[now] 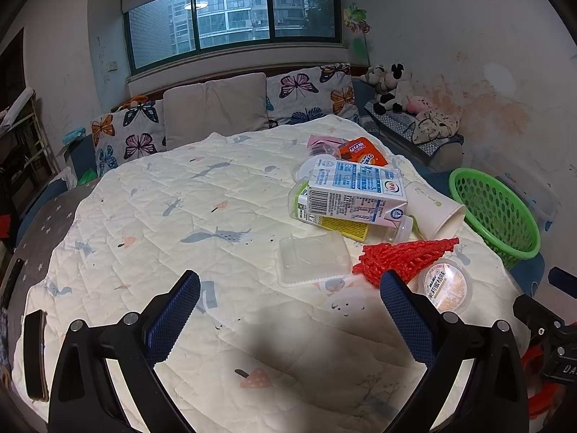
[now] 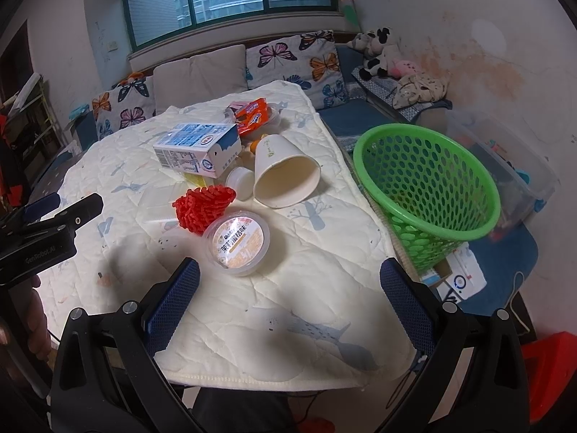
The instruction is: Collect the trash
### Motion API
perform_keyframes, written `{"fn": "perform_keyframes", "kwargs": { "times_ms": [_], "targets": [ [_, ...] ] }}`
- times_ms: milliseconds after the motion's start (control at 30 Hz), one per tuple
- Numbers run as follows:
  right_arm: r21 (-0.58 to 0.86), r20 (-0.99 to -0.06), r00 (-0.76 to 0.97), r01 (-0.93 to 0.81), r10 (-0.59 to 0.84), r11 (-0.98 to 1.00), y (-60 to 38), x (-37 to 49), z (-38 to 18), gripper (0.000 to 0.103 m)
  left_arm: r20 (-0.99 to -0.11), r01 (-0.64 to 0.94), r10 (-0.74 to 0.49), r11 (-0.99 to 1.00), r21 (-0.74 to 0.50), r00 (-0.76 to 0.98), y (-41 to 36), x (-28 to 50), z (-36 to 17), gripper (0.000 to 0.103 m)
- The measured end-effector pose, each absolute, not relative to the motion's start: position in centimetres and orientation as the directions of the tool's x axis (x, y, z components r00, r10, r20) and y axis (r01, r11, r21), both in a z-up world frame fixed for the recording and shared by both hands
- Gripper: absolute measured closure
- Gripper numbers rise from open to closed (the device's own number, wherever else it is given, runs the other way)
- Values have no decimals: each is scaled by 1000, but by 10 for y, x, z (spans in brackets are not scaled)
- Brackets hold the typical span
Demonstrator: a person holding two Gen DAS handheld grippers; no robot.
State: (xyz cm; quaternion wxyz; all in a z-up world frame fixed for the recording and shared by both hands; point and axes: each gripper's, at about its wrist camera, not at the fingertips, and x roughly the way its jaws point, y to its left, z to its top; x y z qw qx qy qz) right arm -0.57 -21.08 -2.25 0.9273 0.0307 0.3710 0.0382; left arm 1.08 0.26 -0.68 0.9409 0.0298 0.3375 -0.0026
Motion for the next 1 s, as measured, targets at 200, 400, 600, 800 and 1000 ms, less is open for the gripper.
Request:
{"fn": "perform_keyframes", "kwargs": {
  "times_ms": [200,400,600,800,1000],
  "targets": [
    [89,-686,721,-54,101,995,-211,0,-22,4,-637,22,20,998,58,770,3,15,-6,6],
    [92,-685,718,-84,124,992,-207,11,-22,4,-641,11,26,999,54,767,9,25,-6,6],
    [100,-684,708,-146,175,984,-196,26,-25,4,-647,-10,34,999,41,762,21,34,-5,6],
    [102,-690,686,-224,231,969,-174,45,-31,4,-658,-40,43,999,21,752,38,42,-7,6],
    [86,-706,658,-288,262,954,-153,66,-39,8,-669,-60,59,998,20,741,52,48,-12,6]
  ]
}}
